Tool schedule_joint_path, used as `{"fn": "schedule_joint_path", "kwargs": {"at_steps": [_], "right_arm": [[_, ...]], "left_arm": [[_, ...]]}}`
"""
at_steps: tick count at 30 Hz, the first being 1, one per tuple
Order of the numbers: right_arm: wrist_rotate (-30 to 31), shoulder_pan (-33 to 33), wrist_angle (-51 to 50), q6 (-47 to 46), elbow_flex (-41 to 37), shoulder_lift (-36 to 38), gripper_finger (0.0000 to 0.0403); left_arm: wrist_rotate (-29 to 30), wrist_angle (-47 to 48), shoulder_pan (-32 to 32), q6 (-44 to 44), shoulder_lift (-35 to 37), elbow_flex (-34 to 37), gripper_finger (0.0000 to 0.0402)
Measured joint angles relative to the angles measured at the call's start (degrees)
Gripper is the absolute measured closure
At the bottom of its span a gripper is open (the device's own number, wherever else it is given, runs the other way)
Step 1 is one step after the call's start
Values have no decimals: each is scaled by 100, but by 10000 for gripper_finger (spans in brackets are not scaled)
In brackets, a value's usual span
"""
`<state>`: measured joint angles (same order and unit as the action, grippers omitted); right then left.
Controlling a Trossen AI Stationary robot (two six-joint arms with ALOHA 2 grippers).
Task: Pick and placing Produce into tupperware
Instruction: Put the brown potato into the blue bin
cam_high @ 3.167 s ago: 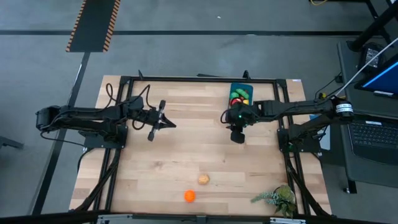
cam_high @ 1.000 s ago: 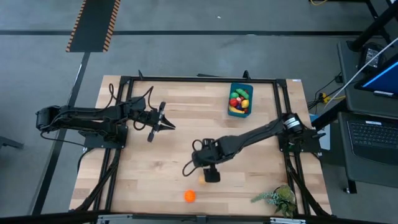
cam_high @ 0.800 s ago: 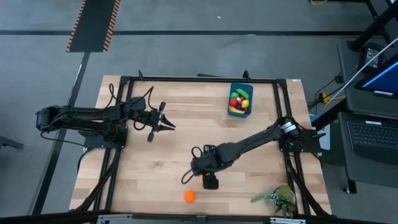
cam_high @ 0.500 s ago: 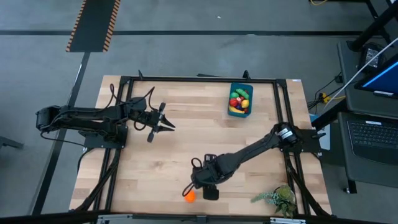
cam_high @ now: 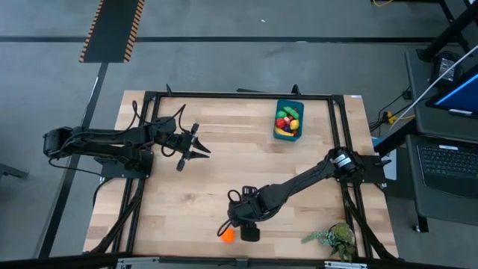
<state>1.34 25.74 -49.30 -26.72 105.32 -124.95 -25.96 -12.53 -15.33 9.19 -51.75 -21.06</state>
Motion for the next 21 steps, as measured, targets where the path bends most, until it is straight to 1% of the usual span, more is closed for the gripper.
{"fn": "schedule_joint_path", "kwargs": {"at_steps": [6,9,15,21], "right_arm": [[2,-32,217,16,0,0,104],[4,-50,199,-166,0,0,104],[7,-59,215,-158,-71,0,105],[7,-57,237,-142,-74,-159,105]], "left_arm": [[0,0,-2,-2,0,0,330],[0,2,0,-1,0,0,337],[0,8,0,0,0,0,349],[0,9,-2,28,0,0,360]]}}
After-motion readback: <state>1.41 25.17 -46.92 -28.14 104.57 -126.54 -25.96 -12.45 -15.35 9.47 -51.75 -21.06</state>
